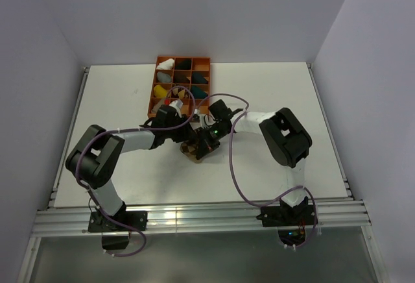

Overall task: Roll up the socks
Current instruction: Roll the sock at the center of the board.

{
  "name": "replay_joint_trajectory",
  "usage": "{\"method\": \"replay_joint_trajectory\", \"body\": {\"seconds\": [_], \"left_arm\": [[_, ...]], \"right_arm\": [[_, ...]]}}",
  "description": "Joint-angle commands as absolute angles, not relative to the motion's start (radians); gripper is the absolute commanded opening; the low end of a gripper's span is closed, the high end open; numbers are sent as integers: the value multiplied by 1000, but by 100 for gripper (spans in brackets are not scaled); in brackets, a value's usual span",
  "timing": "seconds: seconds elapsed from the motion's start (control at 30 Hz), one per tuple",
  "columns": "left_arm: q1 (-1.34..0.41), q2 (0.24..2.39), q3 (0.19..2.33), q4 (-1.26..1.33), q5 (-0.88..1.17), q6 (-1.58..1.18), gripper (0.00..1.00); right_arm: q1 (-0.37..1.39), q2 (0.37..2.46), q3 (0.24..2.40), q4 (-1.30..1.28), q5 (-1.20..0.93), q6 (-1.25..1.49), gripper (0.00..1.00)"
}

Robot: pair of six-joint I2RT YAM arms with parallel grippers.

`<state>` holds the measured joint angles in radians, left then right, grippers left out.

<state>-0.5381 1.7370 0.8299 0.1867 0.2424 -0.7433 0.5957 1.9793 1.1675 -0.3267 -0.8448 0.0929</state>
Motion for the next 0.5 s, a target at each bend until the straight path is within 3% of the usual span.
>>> {"method": "replay_joint_trajectory", "body": {"seconds": [0.0, 0.2, 0.33, 0.47], "left_arm": [[-548, 1686, 821, 267, 267, -733, 38], [-552, 1664, 798, 304, 253, -779, 46], [-552, 1574, 787, 266, 146, -811, 65], [-551, 1494, 795, 196, 5, -827, 75]], "right_arm": [[592, 2025, 1190, -345, -755, 86, 0], [594, 2016, 1193, -337, -741, 98, 0], [594, 2010, 1195, -344, -727, 97, 0], [594, 2006, 1193, -344, -724, 101, 0]]}}
